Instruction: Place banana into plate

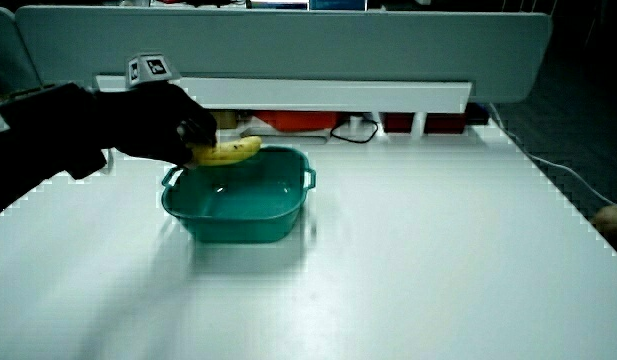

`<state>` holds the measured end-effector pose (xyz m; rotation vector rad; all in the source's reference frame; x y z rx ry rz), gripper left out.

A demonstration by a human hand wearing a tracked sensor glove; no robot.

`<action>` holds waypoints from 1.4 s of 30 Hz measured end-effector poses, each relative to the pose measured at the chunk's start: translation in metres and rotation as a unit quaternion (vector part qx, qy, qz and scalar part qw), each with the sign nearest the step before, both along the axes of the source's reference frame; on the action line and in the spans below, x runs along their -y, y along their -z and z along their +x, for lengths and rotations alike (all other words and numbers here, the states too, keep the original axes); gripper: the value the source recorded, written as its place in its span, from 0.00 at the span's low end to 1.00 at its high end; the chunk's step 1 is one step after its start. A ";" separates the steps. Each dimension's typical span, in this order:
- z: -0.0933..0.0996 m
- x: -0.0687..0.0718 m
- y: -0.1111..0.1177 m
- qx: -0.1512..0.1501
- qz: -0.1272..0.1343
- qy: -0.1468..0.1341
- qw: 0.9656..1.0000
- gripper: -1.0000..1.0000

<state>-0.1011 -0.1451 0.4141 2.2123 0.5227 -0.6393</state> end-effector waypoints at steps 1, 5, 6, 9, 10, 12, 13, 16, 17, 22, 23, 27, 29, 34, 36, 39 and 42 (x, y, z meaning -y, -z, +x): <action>0.001 0.000 0.001 0.005 -0.002 0.005 1.000 0.50; 0.006 0.000 -0.020 0.018 -0.005 0.006 1.000 0.50; 0.008 0.002 -0.036 0.013 -0.001 -0.002 1.000 0.50; 0.016 -0.005 -0.039 0.045 -0.014 0.003 0.999 0.50; 0.017 -0.005 -0.044 0.046 -0.018 0.010 0.999 0.50; 0.021 -0.005 -0.057 0.052 -0.018 0.007 0.998 0.50; 0.023 -0.006 -0.063 0.057 -0.025 0.002 0.998 0.50; 0.025 -0.011 -0.076 0.072 -0.036 0.003 0.997 0.50; 0.026 -0.012 -0.084 0.072 -0.041 0.006 0.997 0.50; 0.034 -0.017 -0.121 0.083 -0.053 -0.009 0.995 0.50; 0.036 -0.020 -0.113 0.101 -0.026 -0.024 0.994 0.50; 0.036 -0.026 -0.122 0.112 -0.064 -0.011 0.992 0.50; 0.035 -0.028 -0.128 0.117 -0.069 -0.005 0.991 0.50; 0.035 -0.032 -0.141 0.116 -0.079 -0.004 0.990 0.50; 0.034 -0.031 -0.145 0.111 -0.075 -0.002 0.991 0.50; 0.035 -0.032 -0.143 0.119 -0.080 -0.003 0.990 0.50; 0.037 -0.032 -0.147 0.116 -0.076 -0.008 0.990 0.50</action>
